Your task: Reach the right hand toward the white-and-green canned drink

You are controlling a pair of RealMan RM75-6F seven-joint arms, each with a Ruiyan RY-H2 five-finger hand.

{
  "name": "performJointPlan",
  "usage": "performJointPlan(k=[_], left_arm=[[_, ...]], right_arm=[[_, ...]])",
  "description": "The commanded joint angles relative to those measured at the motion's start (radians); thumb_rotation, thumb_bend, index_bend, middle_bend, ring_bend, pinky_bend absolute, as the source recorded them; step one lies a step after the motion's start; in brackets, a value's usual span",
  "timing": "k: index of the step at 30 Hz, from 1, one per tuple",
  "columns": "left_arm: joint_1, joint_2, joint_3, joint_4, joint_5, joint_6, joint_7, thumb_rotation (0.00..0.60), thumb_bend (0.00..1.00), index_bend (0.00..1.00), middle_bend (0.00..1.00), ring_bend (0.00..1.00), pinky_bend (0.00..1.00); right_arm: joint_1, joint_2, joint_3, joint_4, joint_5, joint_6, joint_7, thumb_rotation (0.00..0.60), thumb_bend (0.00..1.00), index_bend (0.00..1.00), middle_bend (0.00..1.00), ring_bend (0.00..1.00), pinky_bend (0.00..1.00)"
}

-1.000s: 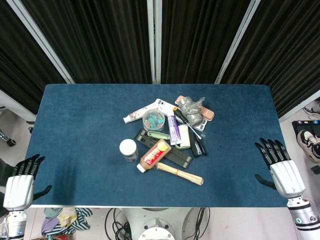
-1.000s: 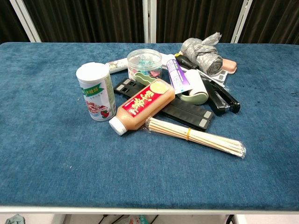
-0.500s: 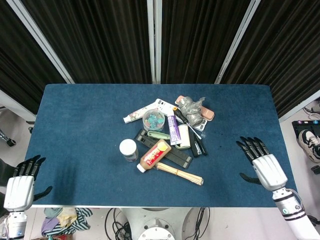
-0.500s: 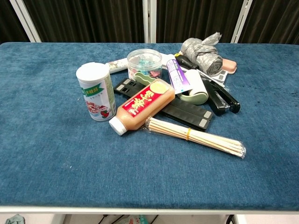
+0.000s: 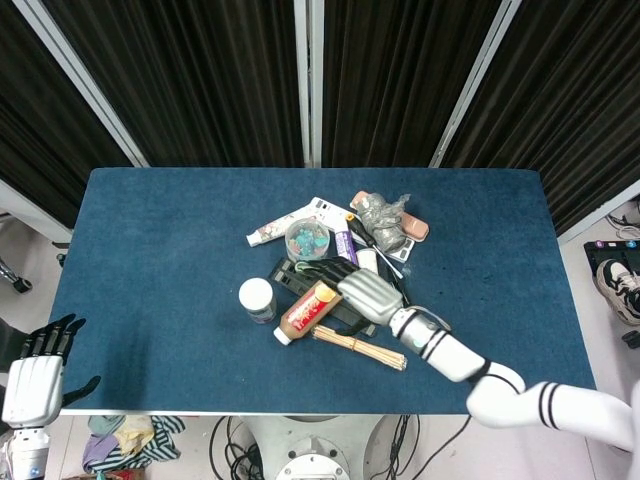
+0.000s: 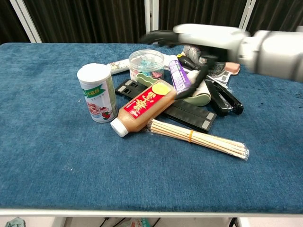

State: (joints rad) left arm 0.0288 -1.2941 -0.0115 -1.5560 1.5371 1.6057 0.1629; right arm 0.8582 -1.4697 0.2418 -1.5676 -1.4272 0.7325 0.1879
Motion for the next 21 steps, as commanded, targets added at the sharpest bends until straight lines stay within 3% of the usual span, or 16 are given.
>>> performJointPlan(k=[1,9,13,19,21], left_arm=[[0.004,0.0,0.001,0.005,-0.005,0.001,-0.008,0.6,0.07,0.18,0.13,0.14,0.18],[0.013,-0.005,0.0,0.029,-0.018,0.001,-0.034,0.6,0.07,0.18,0.13,0.14,0.18],[0.016,-0.009,-0.002,0.04,-0.023,0.004,-0.048,0.6,0.07,0.18,0.13,0.14,0.18],[0.018,-0.015,-0.002,0.051,-0.019,0.007,-0.058,0.6,0.07,0.18,0.13,0.14,0.18],[0.023,-0.017,-0.001,0.057,-0.02,0.014,-0.066,0.6,0.07,0.18,0.13,0.14,0.18]], right_arm=[[0.118,-0.133,0.076,0.104,0.116,-0.106,0.002,0.6,0.03,0.0,0.0,0.0,0.0],[0.241,-0.307,0.111,0.309,0.227,-0.171,-0.012,0.6,0.03,0.0,0.02,0.0,0.01],[0.262,-0.373,0.12,0.385,0.228,-0.155,0.02,0.6,0.13,0.05,0.16,0.05,0.17],[0.27,-0.468,0.116,0.496,0.144,-0.077,0.14,0.6,0.31,0.37,0.33,0.24,0.4],[0.259,-0.481,0.105,0.509,0.105,-0.032,0.186,0.6,0.37,0.55,0.44,0.36,0.55]])
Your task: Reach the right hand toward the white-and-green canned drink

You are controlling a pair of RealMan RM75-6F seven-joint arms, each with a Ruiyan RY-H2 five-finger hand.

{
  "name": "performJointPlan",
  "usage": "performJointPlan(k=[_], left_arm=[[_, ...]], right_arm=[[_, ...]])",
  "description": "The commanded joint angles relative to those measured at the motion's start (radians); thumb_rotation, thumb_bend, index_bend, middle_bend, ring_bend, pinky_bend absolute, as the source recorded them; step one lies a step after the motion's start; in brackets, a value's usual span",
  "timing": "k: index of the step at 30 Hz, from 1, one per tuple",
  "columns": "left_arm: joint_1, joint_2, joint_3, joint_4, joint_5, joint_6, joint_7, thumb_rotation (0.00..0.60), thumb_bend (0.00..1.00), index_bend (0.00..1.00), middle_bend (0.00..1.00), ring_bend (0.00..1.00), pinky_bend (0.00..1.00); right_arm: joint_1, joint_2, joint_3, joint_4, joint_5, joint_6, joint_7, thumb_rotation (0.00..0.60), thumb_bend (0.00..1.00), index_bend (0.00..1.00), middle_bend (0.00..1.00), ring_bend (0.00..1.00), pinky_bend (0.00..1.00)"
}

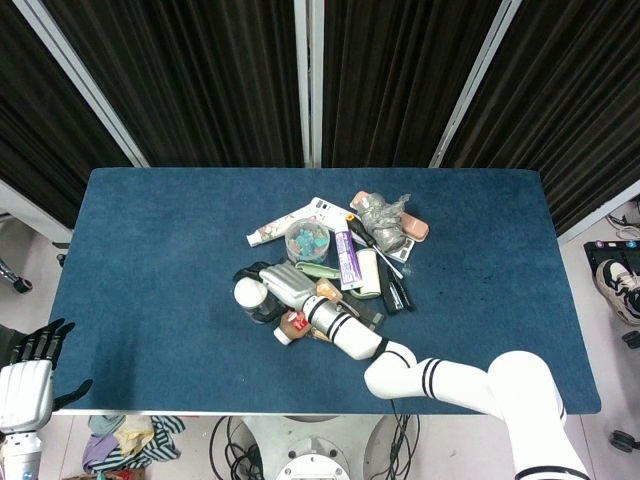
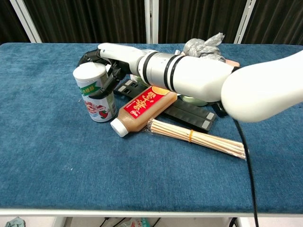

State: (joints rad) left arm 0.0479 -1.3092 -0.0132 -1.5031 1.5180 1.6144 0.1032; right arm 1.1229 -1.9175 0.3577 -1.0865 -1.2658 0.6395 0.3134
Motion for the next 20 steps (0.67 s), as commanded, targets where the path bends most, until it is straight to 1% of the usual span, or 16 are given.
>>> performJointPlan(k=[1,3,6,8,12,16,20], left_arm=[[0.006,-0.002,0.0,0.007,-0.002,0.007,-0.011,0.6,0.07,0.18,0.13,0.14,0.18],[0.01,-0.003,-0.001,0.012,-0.005,0.011,-0.02,0.6,0.07,0.18,0.13,0.14,0.18],[0.009,-0.004,-0.003,0.015,-0.006,0.009,-0.024,0.6,0.07,0.18,0.13,0.14,0.18],[0.008,-0.005,-0.003,0.016,-0.001,0.01,-0.023,0.6,0.07,0.18,0.13,0.14,0.18],[0.009,-0.004,-0.002,0.01,0.01,0.019,-0.015,0.6,0.07,0.18,0.13,0.14,0.18],[0.007,-0.004,-0.001,0.003,0.014,0.017,-0.005,0.6,0.07,0.18,0.13,0.14,0.18],[0.005,-0.004,-0.001,-0.005,0.019,0.017,0.004,0.6,0.07,0.18,0.13,0.14,0.18]], right_arm=[[-0.013,-0.03,-0.014,0.017,-0.074,0.082,0.089,0.6,0.38,0.61,0.47,0.39,0.6],[-0.037,-0.011,-0.027,-0.019,-0.129,0.155,0.143,0.6,0.39,0.65,0.49,0.41,0.64],[-0.075,0.028,-0.043,-0.08,-0.2,0.269,0.195,0.6,0.44,0.69,0.52,0.43,0.66],[-0.097,0.06,-0.05,-0.127,-0.233,0.331,0.212,0.6,0.45,0.69,0.52,0.43,0.66],[-0.147,0.153,-0.064,-0.257,-0.29,0.436,0.211,0.6,0.44,0.69,0.52,0.43,0.66],[-0.183,0.22,-0.064,-0.359,-0.306,0.496,0.202,0.6,0.44,0.69,0.53,0.43,0.65],[-0.196,0.257,-0.066,-0.408,-0.31,0.513,0.185,0.6,0.44,0.69,0.53,0.43,0.65]])
